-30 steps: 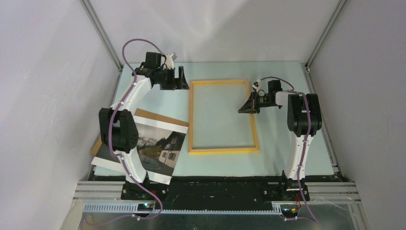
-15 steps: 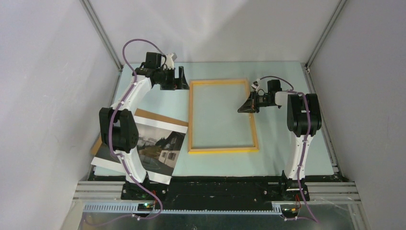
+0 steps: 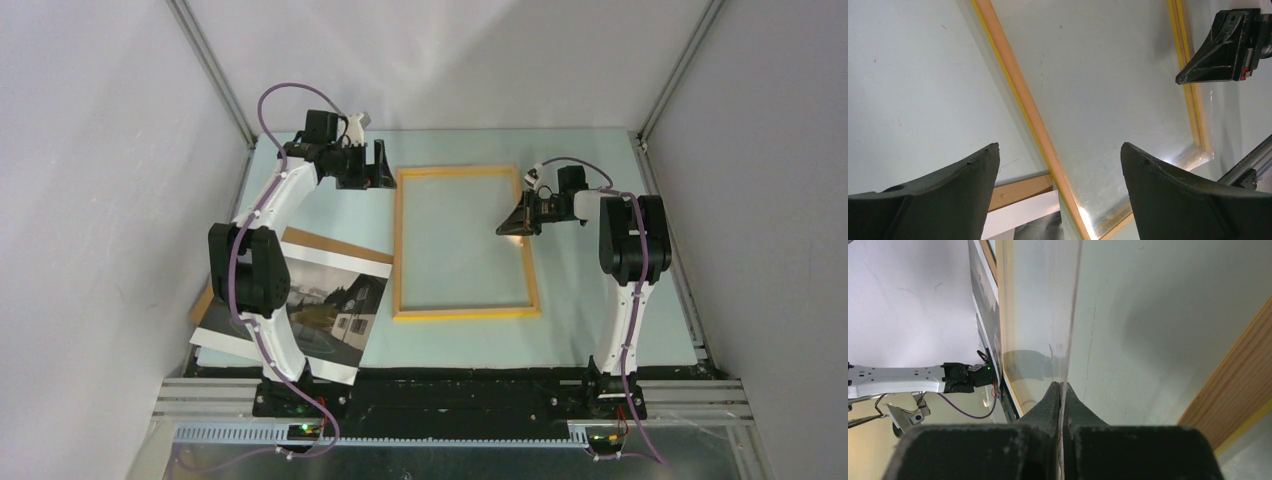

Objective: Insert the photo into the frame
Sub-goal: Place the photo frame item in the photo frame.

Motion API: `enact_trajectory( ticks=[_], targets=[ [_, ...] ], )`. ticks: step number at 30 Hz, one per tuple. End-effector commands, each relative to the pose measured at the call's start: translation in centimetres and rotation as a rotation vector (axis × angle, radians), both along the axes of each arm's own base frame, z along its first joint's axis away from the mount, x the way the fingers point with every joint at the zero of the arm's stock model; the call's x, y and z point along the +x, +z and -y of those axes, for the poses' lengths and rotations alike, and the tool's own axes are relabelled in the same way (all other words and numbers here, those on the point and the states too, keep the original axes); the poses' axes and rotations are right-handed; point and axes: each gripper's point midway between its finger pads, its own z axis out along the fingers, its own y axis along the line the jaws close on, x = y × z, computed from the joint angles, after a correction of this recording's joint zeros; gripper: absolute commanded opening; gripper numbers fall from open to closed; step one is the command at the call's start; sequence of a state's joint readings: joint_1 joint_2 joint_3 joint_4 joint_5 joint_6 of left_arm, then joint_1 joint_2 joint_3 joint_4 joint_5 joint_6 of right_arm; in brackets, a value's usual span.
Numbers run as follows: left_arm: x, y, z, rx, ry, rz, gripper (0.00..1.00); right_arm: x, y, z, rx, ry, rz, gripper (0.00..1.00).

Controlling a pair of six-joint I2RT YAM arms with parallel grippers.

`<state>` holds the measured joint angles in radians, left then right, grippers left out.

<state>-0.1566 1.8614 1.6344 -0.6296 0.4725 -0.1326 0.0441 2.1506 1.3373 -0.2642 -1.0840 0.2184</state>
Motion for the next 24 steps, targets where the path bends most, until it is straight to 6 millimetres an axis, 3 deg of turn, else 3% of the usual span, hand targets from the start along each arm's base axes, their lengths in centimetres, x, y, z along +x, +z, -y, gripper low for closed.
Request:
enact_trajectory(
  ticks=[1,24],
  targets=[
    [0.09,0.16,0.31,-0.021,-0.005,0.007,0.95,1.17,1.27,-0.58,-0.007,0.029,0.094,0.00],
    [-0.16,-0.44,0.64,-0.020,-0.017,-0.007,0.95,1.72,1.76,-0.61,-0.013,0.043,0.110,0.00]
  ],
)
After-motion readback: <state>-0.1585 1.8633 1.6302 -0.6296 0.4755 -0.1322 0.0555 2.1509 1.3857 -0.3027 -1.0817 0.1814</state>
